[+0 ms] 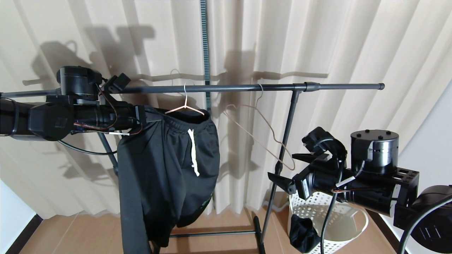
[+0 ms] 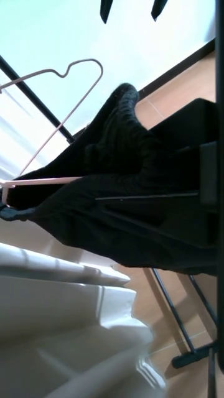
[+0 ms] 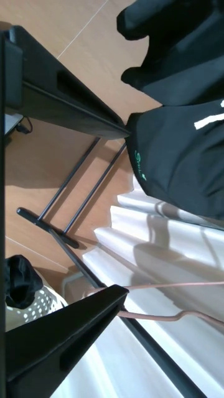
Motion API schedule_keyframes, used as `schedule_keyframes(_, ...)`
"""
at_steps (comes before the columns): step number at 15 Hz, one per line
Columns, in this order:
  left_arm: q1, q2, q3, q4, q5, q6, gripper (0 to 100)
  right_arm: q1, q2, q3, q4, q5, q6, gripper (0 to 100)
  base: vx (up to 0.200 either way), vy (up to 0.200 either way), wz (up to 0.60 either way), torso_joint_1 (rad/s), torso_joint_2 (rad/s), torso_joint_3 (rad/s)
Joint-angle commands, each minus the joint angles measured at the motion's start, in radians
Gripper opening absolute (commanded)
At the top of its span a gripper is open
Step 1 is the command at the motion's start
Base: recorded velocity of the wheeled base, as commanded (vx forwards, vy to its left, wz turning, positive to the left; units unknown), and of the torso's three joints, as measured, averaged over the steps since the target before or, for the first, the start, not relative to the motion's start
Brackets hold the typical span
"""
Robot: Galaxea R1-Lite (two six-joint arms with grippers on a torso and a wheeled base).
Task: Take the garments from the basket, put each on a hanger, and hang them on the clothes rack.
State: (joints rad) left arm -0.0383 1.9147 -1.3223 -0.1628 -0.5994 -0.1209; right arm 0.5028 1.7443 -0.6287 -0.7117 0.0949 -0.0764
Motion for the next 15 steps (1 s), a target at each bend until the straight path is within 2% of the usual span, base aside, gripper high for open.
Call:
schedule_keyframes(1, 0.0, 0.0, 0.017, 0.0, 0.0, 0.003, 0, 0.0, 0.003, 0.0, 0.0, 0.0, 0.0, 100, 0.0, 0.0, 0.0, 0.0, 0.0, 0.0)
schedule_keyframes(2, 0.0, 0.0, 0.02, 0.0, 0.001, 0.003, 100, 0.0, 0.003, 0.0, 0.0, 0.0, 0.0, 100, 0.0, 0.0, 0.0, 0.0, 0.0, 0.0)
schedule_keyframes(7, 0.001, -0.005, 0.04, 0.009, 0.007, 0.038, 100, 0.0, 0.006, 0.0, 0.0, 0.0, 0.0, 100, 0.0, 0.0, 0.0, 0.0, 0.0, 0.0)
schedule_keyframes(9, 0.003, -0.006, 0.048, 0.051, 0.007, 0.089, 100, 0.0, 0.008, 0.0, 0.0, 0.0, 0.0, 100, 0.0, 0.0, 0.0, 0.0, 0.0, 0.0)
schedule_keyframes(10, 0.009, -0.009, 0.048, 0.103, 0.007, 0.15, 100, 0.0, 0.017, -0.002, -0.002, -0.001, 0.0, 100, 0.0, 0.0, 0.0, 0.0, 0.0, 0.0)
schedule_keyframes(11, 0.009, -0.011, 0.049, 0.115, 0.007, 0.165, 100, 0.0, 0.017, -0.003, -0.002, -0.001, 0.0, 100, 0.0, 0.0, 0.0, 0.0, 0.0, 0.0)
schedule_keyframes(12, 0.018, -0.026, 0.049, 0.192, 0.007, 0.25, 100, 0.0, 0.018, 0.0, -0.002, -0.001, 0.0, 100, 0.0, 0.0, 0.0, 0.0, 0.0, 0.0)
schedule_keyframes(15, 0.032, -0.039, 0.049, 0.282, 0.009, 0.366, 100, 0.0, 0.018, 0.0, 0.0, -0.001, -0.002, 100, 0.0, 0.0, 0.0, 0.0, 0.0, 0.0)
